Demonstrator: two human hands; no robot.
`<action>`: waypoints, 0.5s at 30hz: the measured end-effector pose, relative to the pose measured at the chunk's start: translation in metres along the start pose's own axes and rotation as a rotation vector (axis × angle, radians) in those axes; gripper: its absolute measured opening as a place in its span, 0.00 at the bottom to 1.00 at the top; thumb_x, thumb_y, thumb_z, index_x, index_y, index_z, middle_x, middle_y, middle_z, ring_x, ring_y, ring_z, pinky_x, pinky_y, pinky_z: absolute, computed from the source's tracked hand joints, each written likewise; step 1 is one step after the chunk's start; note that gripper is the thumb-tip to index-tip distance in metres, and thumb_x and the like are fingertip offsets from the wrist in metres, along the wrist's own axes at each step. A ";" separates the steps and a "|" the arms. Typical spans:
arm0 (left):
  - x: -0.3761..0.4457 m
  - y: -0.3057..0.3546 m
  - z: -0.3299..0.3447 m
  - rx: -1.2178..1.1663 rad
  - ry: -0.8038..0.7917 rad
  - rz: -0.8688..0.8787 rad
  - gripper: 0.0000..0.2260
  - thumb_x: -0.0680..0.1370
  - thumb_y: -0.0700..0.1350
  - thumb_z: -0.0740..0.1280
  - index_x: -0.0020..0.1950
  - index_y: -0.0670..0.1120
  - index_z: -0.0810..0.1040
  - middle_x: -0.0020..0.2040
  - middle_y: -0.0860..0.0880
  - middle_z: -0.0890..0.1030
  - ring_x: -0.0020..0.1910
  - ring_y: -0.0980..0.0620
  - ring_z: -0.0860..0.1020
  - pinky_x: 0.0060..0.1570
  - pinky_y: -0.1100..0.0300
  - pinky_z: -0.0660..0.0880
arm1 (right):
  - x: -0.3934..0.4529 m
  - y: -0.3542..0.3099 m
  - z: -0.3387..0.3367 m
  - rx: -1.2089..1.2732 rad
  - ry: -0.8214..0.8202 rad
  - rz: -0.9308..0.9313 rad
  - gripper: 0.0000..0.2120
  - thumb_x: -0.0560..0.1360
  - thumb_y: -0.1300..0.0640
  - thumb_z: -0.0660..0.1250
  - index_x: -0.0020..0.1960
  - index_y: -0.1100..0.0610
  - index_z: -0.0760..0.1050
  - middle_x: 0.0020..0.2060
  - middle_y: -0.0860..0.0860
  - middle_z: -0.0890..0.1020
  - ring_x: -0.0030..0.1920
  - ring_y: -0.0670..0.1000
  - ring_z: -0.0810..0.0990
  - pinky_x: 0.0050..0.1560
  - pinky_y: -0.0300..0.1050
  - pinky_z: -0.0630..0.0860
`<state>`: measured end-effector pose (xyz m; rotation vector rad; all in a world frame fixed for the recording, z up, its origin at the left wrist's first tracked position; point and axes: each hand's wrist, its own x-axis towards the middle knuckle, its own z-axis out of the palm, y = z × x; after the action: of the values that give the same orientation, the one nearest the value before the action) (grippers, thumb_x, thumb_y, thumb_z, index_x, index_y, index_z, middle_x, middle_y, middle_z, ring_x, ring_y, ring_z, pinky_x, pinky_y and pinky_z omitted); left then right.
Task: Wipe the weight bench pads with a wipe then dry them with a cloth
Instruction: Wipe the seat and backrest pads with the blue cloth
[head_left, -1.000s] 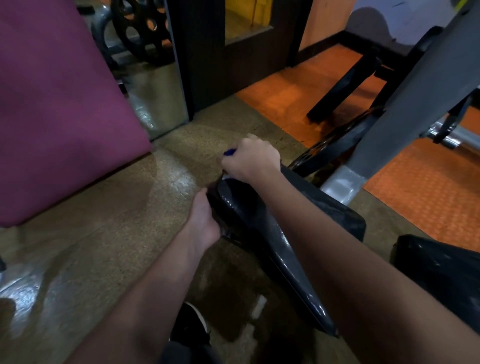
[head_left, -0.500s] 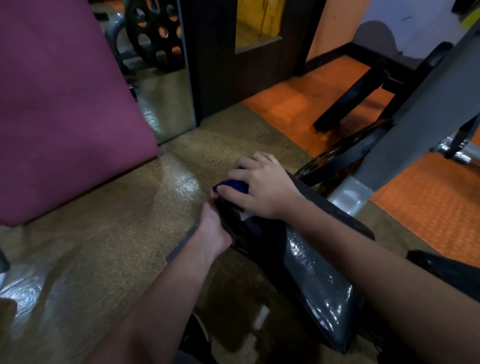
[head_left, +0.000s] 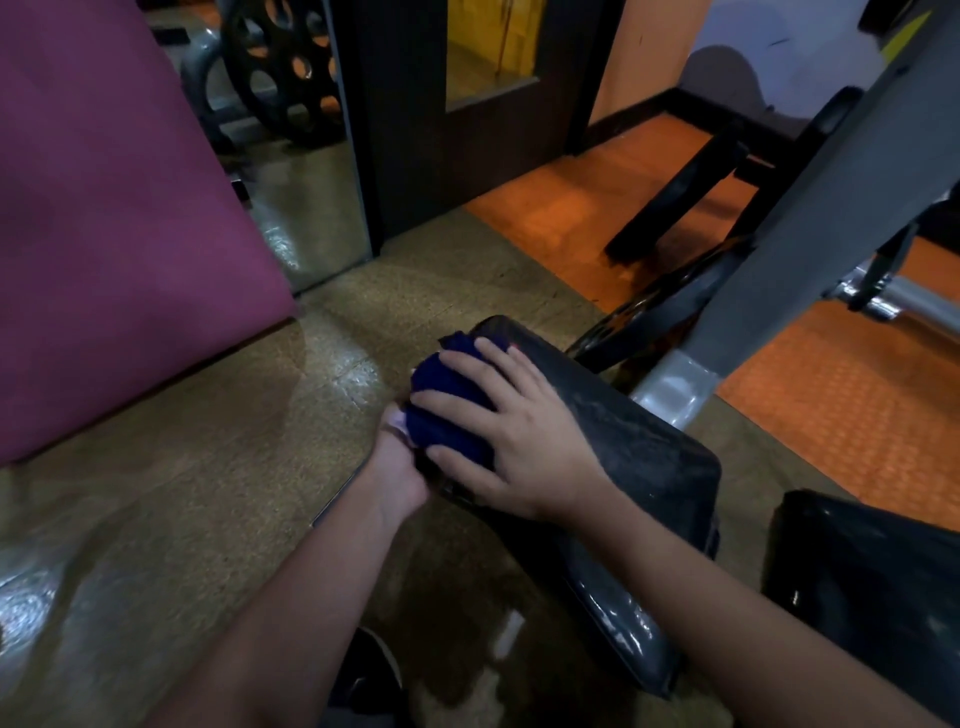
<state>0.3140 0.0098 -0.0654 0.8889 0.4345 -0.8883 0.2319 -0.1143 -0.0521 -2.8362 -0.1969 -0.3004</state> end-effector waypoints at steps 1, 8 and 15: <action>0.001 0.001 0.001 0.036 -0.044 -0.007 0.22 0.83 0.53 0.55 0.46 0.42 0.85 0.45 0.39 0.86 0.49 0.40 0.81 0.59 0.43 0.74 | -0.008 0.011 0.001 0.012 0.015 0.006 0.24 0.82 0.36 0.59 0.77 0.38 0.66 0.79 0.48 0.65 0.82 0.56 0.57 0.81 0.60 0.53; 0.023 -0.001 0.003 0.089 -0.036 0.001 0.17 0.82 0.52 0.58 0.55 0.44 0.83 0.48 0.42 0.86 0.44 0.43 0.85 0.55 0.52 0.77 | 0.049 0.009 0.001 0.091 0.239 0.788 0.23 0.80 0.33 0.55 0.70 0.38 0.73 0.68 0.53 0.77 0.69 0.60 0.74 0.72 0.56 0.67; 0.009 -0.002 -0.002 0.149 -0.008 0.028 0.20 0.84 0.54 0.56 0.56 0.44 0.82 0.46 0.41 0.87 0.47 0.41 0.84 0.47 0.50 0.79 | -0.027 -0.029 0.024 -0.071 0.182 0.423 0.26 0.82 0.33 0.54 0.79 0.37 0.63 0.82 0.50 0.59 0.83 0.57 0.52 0.81 0.60 0.50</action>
<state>0.3177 0.0065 -0.0731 1.0251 0.3511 -0.9071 0.2051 -0.0831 -0.0728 -2.8047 0.4523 -0.4727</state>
